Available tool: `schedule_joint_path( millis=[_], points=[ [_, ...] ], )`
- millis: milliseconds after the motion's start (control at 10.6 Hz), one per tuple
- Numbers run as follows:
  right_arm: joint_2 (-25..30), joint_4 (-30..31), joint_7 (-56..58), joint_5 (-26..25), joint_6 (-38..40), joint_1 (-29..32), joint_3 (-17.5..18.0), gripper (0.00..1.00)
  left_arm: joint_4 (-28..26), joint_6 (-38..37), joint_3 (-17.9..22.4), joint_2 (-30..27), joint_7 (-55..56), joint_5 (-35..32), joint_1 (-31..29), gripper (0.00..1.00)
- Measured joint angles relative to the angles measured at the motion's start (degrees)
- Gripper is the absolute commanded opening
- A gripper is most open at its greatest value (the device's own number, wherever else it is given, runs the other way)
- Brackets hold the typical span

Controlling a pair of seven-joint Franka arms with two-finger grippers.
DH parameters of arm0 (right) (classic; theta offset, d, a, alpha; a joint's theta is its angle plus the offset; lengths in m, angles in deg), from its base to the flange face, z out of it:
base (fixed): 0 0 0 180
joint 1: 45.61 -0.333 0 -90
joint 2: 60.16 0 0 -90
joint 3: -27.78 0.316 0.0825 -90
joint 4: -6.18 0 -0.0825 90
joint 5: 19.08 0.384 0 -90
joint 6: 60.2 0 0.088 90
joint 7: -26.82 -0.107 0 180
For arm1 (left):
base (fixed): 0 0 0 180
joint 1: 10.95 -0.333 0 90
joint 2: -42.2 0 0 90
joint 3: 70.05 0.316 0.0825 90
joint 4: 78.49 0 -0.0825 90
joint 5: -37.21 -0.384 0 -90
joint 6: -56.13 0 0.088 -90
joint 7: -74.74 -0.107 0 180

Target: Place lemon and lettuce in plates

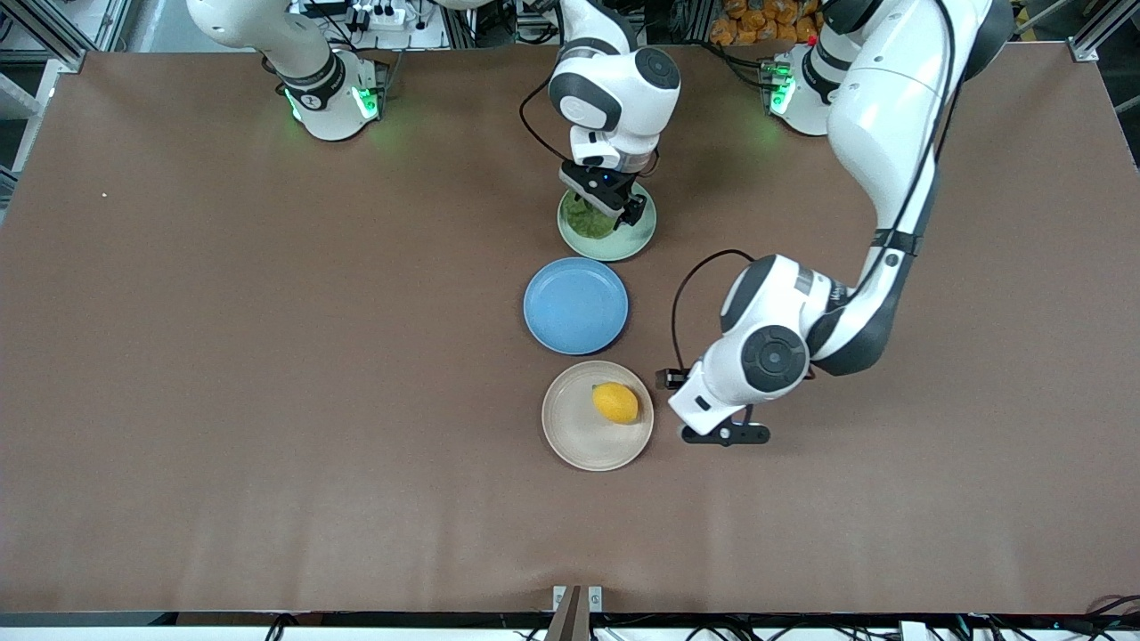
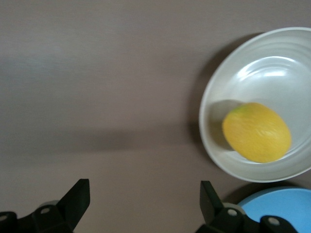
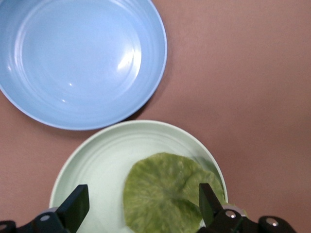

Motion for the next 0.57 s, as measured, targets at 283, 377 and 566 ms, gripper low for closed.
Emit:
schedule_joint_path(
  millis=[283, 377, 566],
  points=[
    [2.3, -2.1, 8.8, 1.6, 4.8, 4.8, 0.0, 1.00, 0.0, -2.5, 0.4, -1.6, -3.2, -2.2, -2.8, 1.00],
    [3.1, -2.0, 12.2, 2.0, 5.5, 7.0, 0.0, 1.00, 0.0, -3.7, 0.5, -1.8, -3.8, -3.9, -3.5, 1.00],
    [3.7, -1.8, 18.8, 2.3, 6.0, 11.6, 0.0, 1.00, -0.3, -4.7, 0.6, -1.9, -6.6, -5.6, -5.7, 1.00]
  ],
)
